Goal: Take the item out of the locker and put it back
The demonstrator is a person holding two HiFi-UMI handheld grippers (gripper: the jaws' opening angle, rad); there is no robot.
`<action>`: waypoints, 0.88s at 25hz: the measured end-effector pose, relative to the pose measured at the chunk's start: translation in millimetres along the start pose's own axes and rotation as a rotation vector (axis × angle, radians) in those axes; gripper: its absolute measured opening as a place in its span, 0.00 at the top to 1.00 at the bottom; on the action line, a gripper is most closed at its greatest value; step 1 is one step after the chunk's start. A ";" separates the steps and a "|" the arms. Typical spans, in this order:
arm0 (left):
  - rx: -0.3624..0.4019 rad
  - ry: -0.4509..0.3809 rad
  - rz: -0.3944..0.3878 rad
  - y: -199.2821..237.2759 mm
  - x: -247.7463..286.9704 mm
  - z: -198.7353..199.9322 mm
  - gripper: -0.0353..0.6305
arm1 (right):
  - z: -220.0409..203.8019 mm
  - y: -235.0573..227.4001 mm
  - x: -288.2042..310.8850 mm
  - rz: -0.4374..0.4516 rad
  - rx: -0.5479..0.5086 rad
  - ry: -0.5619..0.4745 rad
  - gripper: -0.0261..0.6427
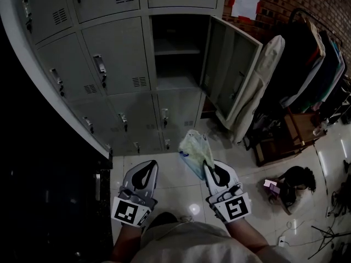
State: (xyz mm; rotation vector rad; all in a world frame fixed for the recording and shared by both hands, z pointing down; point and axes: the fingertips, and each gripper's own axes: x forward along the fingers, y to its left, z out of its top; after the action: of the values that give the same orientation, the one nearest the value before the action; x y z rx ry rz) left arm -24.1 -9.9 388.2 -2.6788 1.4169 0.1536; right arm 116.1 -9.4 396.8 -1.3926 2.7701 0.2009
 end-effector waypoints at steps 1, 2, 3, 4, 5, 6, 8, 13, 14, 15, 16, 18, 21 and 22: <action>0.001 0.003 0.001 1.3 3.8 -2.9 0.98 | -2.7 -5.2 5.0 0.002 -0.002 0.006 0.95; 0.002 0.008 0.002 4.1 7.8 -6.1 0.98 | -5.4 -10.2 11.9 0.005 -0.002 0.010 0.95; 0.003 0.015 0.003 8.8 12.1 -9.7 0.98 | -7.4 -14.7 20.6 0.008 0.002 0.011 0.95; 0.005 0.022 0.004 15.2 16.9 -13.5 0.98 | -8.7 -18.8 30.5 0.010 0.005 0.009 0.95; 0.007 0.026 0.005 23.1 22.5 -17.2 0.98 | -10.0 -22.9 41.1 0.010 0.005 0.006 0.95; 0.008 0.026 0.006 32.7 29.2 -20.5 0.98 | -11.9 -27.4 52.8 0.008 0.003 0.006 0.95; 0.006 0.018 0.002 56.0 46.5 -26.6 0.98 | -15.9 -38.9 80.6 -0.003 -0.006 0.007 0.95; 0.018 0.002 -0.031 130.0 97.9 -32.8 0.98 | -20.3 -68.2 165.8 -0.049 -0.005 -0.006 0.95; 0.017 0.003 -0.049 143.8 107.6 -32.1 0.98 | -19.3 -72.9 183.7 -0.060 -0.003 -0.008 0.95; 0.015 0.010 -0.074 155.4 117.0 -31.8 0.98 | -17.3 -77.7 201.1 -0.073 -0.004 -0.011 0.95; 0.013 0.020 -0.101 165.3 125.9 -32.4 0.98 | -14.5 -83.0 217.0 -0.090 -0.007 -0.017 0.95; 0.007 0.036 -0.132 185.1 143.5 -34.7 0.98 | -9.2 -93.8 243.7 -0.122 -0.017 -0.030 0.95; 0.011 0.011 -0.126 212.3 169.3 -32.1 0.98 | -5.0 -105.7 273.2 -0.139 -0.026 -0.046 0.95; 0.017 -0.005 -0.127 216.6 175.8 -30.3 0.98 | -5.3 -108.5 279.6 -0.141 -0.027 -0.047 0.95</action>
State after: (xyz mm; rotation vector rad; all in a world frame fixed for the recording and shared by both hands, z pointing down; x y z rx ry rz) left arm -103.7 -279.0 383.4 -2.7421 1.2362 0.1367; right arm 36.0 -296.9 366.3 -1.5610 2.6284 0.2631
